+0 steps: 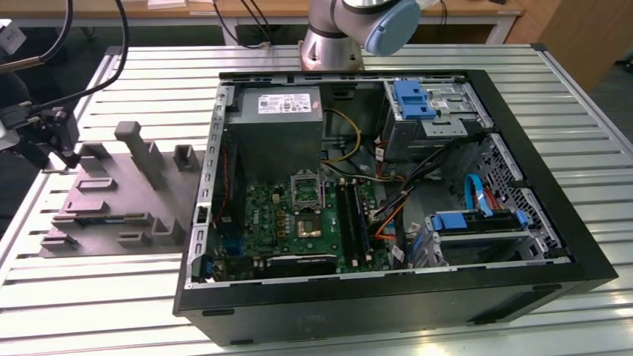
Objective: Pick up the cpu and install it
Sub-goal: 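Pick up the cpu and move it towards the insertion slot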
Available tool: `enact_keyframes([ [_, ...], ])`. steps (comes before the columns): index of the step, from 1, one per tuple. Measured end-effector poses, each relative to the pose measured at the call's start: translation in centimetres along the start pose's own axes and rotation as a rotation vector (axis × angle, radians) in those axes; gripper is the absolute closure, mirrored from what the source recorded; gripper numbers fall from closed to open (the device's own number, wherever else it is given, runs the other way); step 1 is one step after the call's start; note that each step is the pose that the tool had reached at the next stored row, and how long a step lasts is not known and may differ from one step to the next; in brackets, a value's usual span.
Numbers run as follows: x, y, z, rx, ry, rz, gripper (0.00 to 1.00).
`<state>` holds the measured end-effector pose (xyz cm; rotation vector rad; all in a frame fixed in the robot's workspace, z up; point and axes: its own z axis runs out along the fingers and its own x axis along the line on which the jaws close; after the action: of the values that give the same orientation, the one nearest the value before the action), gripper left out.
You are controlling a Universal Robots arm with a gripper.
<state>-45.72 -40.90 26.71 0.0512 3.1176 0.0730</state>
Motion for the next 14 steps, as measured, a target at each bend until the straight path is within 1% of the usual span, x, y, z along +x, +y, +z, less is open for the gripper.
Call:
enact_keyframes([
  [14, -0.01, 0.03, -0.51, 0.0, -0.0001, 0.0, 0.53],
])
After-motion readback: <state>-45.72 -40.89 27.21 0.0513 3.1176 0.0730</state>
